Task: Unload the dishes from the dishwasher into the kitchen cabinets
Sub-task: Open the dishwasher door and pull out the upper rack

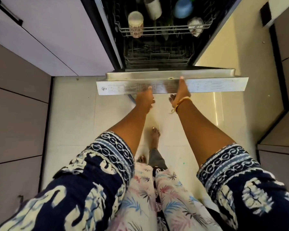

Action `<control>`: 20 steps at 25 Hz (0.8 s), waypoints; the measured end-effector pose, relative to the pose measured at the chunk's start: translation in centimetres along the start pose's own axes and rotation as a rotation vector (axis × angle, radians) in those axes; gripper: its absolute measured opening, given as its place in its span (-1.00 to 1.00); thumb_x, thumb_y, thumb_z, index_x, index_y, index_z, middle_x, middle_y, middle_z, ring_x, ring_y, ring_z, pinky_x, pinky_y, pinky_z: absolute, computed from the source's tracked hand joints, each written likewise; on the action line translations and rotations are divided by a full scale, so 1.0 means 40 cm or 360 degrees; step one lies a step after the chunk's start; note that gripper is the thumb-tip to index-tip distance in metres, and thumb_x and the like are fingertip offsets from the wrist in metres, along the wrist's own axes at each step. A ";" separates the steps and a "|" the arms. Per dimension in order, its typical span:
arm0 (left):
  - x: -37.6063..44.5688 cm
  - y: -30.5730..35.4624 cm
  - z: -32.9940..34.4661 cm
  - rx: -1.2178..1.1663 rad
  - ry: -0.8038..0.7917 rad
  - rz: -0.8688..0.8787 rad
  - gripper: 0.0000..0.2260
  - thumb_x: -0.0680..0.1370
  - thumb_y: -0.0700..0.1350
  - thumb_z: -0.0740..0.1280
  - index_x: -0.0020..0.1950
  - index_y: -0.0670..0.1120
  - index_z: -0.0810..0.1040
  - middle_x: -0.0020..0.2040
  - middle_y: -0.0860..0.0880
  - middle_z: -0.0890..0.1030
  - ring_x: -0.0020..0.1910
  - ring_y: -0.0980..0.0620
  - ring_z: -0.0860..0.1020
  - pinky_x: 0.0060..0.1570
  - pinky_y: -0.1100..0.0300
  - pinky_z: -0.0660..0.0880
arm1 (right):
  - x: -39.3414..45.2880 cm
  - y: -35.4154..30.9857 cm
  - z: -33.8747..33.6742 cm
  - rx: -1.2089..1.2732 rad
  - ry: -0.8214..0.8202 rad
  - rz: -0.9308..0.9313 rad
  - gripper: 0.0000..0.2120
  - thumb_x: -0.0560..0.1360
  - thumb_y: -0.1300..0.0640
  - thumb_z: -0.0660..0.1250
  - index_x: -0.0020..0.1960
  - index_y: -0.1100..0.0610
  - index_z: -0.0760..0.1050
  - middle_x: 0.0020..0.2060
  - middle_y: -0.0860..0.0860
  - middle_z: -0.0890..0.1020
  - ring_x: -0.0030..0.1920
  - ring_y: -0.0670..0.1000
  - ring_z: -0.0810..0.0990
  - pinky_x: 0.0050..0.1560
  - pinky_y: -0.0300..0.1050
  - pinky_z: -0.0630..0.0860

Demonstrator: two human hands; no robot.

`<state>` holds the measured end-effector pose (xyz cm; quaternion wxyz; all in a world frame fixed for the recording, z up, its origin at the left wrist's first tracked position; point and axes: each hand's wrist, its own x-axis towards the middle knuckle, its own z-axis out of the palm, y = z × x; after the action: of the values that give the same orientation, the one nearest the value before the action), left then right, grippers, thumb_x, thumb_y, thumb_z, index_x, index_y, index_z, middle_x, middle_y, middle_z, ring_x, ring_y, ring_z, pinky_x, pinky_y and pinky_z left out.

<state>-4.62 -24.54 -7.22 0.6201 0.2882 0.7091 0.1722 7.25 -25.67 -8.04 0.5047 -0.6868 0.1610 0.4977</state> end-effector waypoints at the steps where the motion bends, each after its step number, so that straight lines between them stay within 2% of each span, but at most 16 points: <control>1: -0.011 0.001 -0.011 0.0415 0.0229 0.0308 -0.67 0.59 0.09 0.21 0.10 -0.16 0.53 0.09 -0.17 0.60 0.05 -0.13 0.57 0.09 0.06 0.50 | -0.026 -0.005 -0.006 -0.0375 0.0250 -0.0247 -0.19 0.32 -0.26 0.43 0.38 0.17 0.28 0.23 0.15 0.43 0.18 0.13 0.47 0.16 0.05 0.49; 2: -0.020 0.008 -0.019 0.0746 0.0434 0.0704 -0.73 0.58 0.01 0.23 0.02 -0.19 0.55 0.01 -0.16 0.60 0.02 -0.12 0.56 0.01 0.11 0.49 | -0.041 -0.016 -0.010 -0.0873 0.0536 -0.0730 -0.28 0.39 -0.19 0.40 0.37 0.18 0.28 0.24 0.16 0.42 0.21 0.15 0.46 0.18 0.07 0.49; 3: -0.024 0.026 -0.021 0.0981 0.0542 0.1081 -0.76 0.57 -0.03 0.25 -0.01 -0.20 0.56 -0.02 -0.16 0.58 0.00 -0.11 0.55 -0.04 0.12 0.47 | -0.045 -0.027 -0.018 -0.1281 0.0644 -0.1325 -0.31 0.40 -0.17 0.39 0.37 0.17 0.29 0.24 0.15 0.42 0.22 0.15 0.46 0.19 0.07 0.48; 4: -0.015 0.048 -0.021 0.1176 0.0571 0.1375 -0.77 0.56 -0.04 0.28 0.02 -0.19 0.56 0.03 -0.15 0.57 0.03 -0.10 0.54 0.00 0.10 0.48 | -0.046 -0.036 -0.022 -0.1625 0.0566 -0.1758 -0.29 0.39 -0.20 0.37 0.38 0.15 0.29 0.26 0.15 0.42 0.23 0.14 0.45 0.20 0.05 0.47; 5: 0.007 0.072 -0.018 0.1391 0.0551 0.1546 -0.72 0.55 -0.01 0.29 0.14 -0.17 0.53 0.15 -0.15 0.54 0.15 -0.12 0.51 0.14 0.06 0.46 | -0.035 -0.050 -0.017 -0.1894 0.0414 -0.1994 -0.25 0.38 -0.25 0.34 0.42 0.12 0.26 0.30 0.15 0.40 0.28 0.14 0.43 0.24 0.05 0.43; 6: 0.038 0.091 -0.015 0.1632 0.0507 0.1582 -0.60 0.55 0.06 0.29 0.30 -0.14 0.45 0.33 -0.15 0.45 0.32 -0.13 0.42 0.31 -0.03 0.36 | -0.013 -0.067 -0.010 -0.2151 0.0281 -0.2090 -0.21 0.39 -0.29 0.29 0.47 0.09 0.20 0.37 0.16 0.36 0.35 0.15 0.38 0.30 0.09 0.38; 7: 0.067 0.102 -0.018 0.1856 0.0449 0.1523 -0.47 0.55 0.14 0.25 0.43 -0.11 0.32 0.48 -0.13 0.30 0.46 -0.13 0.26 0.42 -0.11 0.20 | 0.017 -0.079 0.000 -0.2385 0.0176 -0.2057 -0.19 0.41 -0.33 0.24 0.51 0.05 0.14 0.44 0.16 0.29 0.41 0.17 0.31 0.36 0.16 0.31; 9: 0.128 0.095 -0.027 0.2102 0.0325 0.1371 -0.32 0.55 0.29 0.12 0.55 -0.05 0.08 0.58 -0.09 0.05 0.56 -0.11 0.03 0.47 -0.21 0.00 | 0.076 -0.097 0.006 -0.2735 -0.0001 -0.1963 -0.19 0.45 -0.40 0.11 0.55 0.00 0.04 0.50 0.15 0.20 0.48 0.20 0.20 0.42 0.26 0.17; 10: 0.144 0.082 -0.036 0.2148 0.0278 0.1339 -0.29 0.55 0.33 0.06 0.57 -0.03 0.02 0.58 -0.08 0.02 0.56 -0.11 -0.01 0.47 -0.22 -0.03 | 0.093 -0.097 -0.001 -0.2833 -0.0056 -0.1972 -0.21 0.46 -0.42 0.03 0.55 0.00 0.05 0.50 0.14 0.22 0.49 0.21 0.19 0.43 0.29 0.12; 12: 0.159 0.059 -0.044 0.2219 0.0257 0.1368 -0.28 0.54 0.37 0.00 0.57 -0.01 0.01 0.58 -0.09 0.06 0.55 -0.13 0.02 0.45 -0.24 -0.03 | 0.118 -0.084 -0.020 -0.2909 -0.0100 -0.2057 -0.22 0.46 -0.44 -0.08 0.52 0.00 0.16 0.43 0.12 0.35 0.44 0.23 0.27 0.42 0.33 0.11; 14: 0.155 0.051 -0.049 0.2260 0.0245 0.1371 -0.27 0.52 0.38 0.02 0.56 -0.01 0.02 0.56 -0.11 0.13 0.54 -0.16 0.08 0.44 -0.26 -0.01 | 0.127 -0.066 -0.033 -0.2909 -0.0090 -0.2134 -0.23 0.45 -0.45 -0.09 0.45 0.01 0.27 0.31 0.11 0.47 0.34 0.22 0.37 0.38 0.34 0.17; 17: 0.137 0.001 -0.049 0.2288 0.0253 0.1359 -0.28 0.52 0.37 0.03 0.56 0.00 0.02 0.55 -0.12 0.15 0.53 -0.18 0.11 0.45 -0.27 0.00 | 0.132 -0.023 -0.066 -0.2852 -0.0083 -0.2165 -0.28 0.46 -0.43 -0.04 0.41 0.01 0.32 0.26 0.11 0.49 0.30 0.22 0.40 0.37 0.34 0.19; 20: 0.125 -0.096 -0.048 0.2297 0.0250 0.1339 -0.30 0.54 0.35 0.05 0.56 0.02 0.01 0.55 -0.11 0.15 0.53 -0.17 0.11 0.46 -0.26 0.00 | 0.133 0.052 -0.120 -0.2880 -0.0093 -0.2094 -0.30 0.47 -0.41 0.01 0.43 0.01 0.30 0.32 0.12 0.46 0.36 0.23 0.36 0.40 0.34 0.15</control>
<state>-7.59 -24.17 -13.11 0.1164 0.8419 0.5197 -0.0872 10.66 -29.16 -13.68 -0.0122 -0.7404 -0.6668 0.0836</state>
